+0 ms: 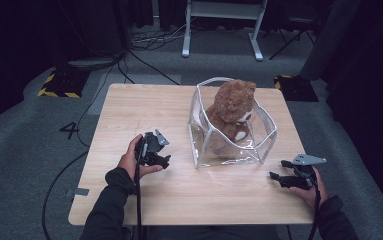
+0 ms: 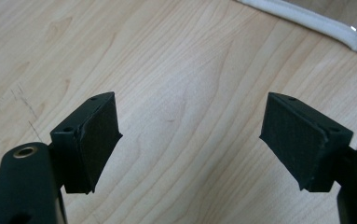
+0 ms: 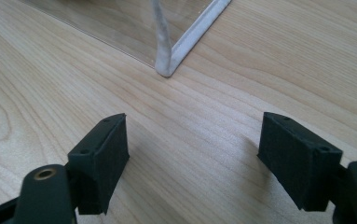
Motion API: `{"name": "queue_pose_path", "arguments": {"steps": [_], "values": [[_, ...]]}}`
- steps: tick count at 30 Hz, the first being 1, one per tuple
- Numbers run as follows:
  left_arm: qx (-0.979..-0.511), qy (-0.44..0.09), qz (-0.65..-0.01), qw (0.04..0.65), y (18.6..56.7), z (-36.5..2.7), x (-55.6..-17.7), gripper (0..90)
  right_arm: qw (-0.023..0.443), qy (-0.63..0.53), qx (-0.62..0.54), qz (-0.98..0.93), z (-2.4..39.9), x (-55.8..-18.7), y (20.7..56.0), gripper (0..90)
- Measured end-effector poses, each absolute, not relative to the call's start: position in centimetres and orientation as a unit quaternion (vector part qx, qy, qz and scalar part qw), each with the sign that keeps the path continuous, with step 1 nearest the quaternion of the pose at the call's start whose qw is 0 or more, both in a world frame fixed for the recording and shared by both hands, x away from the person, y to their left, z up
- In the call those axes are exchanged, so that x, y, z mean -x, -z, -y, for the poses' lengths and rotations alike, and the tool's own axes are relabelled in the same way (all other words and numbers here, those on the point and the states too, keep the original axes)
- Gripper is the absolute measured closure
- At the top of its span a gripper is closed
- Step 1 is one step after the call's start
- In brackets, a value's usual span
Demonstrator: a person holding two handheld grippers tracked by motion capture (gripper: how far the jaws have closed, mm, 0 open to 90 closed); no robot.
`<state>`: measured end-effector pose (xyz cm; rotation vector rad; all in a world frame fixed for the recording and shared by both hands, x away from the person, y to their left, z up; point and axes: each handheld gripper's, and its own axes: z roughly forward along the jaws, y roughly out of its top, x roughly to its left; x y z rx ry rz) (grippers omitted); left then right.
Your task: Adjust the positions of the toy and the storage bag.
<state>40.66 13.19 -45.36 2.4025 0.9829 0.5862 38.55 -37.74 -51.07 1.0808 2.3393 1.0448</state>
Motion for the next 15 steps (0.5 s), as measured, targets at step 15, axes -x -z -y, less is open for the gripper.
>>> {"name": "queue_pose_path", "arguments": {"steps": [15], "values": [[-0.872,-0.202,-0.376,0.238,47.1,-15.1,-39.4,18.9,0.179,-0.369,-0.383,-0.828,37.7,-38.5,51.1,24.0]]}}
